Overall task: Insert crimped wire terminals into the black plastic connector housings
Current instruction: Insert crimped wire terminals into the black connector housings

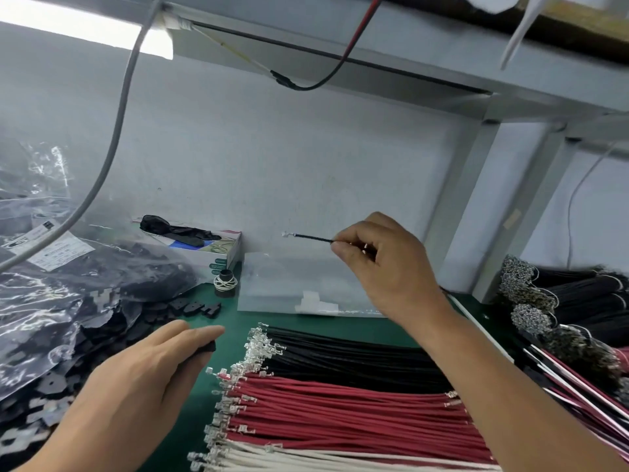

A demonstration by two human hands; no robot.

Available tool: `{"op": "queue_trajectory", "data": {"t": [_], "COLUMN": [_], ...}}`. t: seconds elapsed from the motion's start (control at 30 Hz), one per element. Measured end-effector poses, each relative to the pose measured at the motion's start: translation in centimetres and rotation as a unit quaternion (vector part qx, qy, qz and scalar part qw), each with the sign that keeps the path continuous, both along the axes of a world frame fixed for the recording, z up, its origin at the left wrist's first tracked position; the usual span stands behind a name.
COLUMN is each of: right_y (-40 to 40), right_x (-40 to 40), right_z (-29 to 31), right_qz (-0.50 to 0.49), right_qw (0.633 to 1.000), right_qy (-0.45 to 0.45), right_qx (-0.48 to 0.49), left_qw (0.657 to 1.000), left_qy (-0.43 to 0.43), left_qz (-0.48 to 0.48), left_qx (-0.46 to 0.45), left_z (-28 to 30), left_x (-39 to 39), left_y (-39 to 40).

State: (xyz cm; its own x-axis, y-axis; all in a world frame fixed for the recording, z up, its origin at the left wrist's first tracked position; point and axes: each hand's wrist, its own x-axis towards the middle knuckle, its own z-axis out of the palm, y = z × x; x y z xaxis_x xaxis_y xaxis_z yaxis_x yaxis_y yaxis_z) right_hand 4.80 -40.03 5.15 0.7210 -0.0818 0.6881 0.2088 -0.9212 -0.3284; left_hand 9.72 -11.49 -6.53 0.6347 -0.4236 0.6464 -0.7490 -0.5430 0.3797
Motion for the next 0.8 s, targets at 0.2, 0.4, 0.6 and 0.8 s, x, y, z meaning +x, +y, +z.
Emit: {"op": "queue_trajectory", "data": {"t": [0.2,0.4,0.6,0.8], "right_y": [2.4,2.5,3.0,3.9], "right_x": [-5.6,-7.2,-7.5,-7.7], "right_z": [-5.1,-9.6,-9.6,-10.1], "right_qz": [0.015,0.017,0.037,0.059], "right_qw": [0.994,0.992,0.995,0.996], "right_qy": [-0.020,-0.074,-0.082,-0.055], "right_qx": [-0.110,-0.099,-0.052,-0.022], "left_qw": [0.997,0.993,0.979,0.957], "left_qy": [0.060,0.066,0.154,0.214], "left_qz": [-0.037,-0.080,-0.049,-0.103], "left_qx": [-0.039,-0.065,-0.122,-0.166], "left_z": [0.6,0.6,-0.2,0.1], "left_x": [-1.2,-2.2,-2.4,-2.9], "left_y": [-1.1,-2.0,-2.4,-2.3]}}
